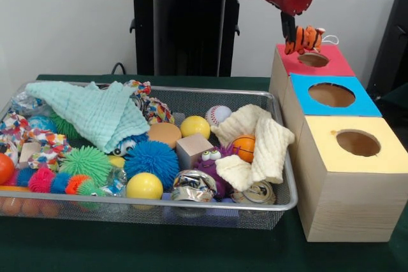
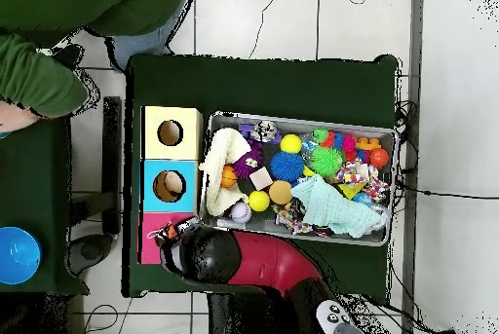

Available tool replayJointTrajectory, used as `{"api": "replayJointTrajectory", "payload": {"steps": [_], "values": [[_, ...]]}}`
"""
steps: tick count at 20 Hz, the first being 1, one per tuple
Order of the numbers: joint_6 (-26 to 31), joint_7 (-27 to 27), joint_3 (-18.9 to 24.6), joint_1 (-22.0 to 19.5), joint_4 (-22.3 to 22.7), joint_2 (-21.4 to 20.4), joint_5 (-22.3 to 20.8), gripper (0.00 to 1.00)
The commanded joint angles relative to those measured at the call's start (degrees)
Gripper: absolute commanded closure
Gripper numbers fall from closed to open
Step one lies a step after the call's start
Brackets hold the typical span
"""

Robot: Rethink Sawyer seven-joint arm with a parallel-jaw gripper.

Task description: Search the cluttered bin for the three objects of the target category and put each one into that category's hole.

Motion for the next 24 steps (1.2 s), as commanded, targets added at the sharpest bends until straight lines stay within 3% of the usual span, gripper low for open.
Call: {"api": "replayJointTrajectory", "payload": {"steps": [1, 11, 21, 24], "values": [[-2.2, 8.2, -3.7, 1.1, -7.1, 1.1, 3.9, 1.00], [-4.5, 6.8, -3.8, 2.0, -6.4, 2.3, 5.1, 1.00], [-4.4, 3.3, 2.7, 0.1, -2.8, 2.4, 9.5, 1.00], [-7.2, 3.2, 7.3, -1.5, -0.9, 3.2, 12.5, 1.00]]}}
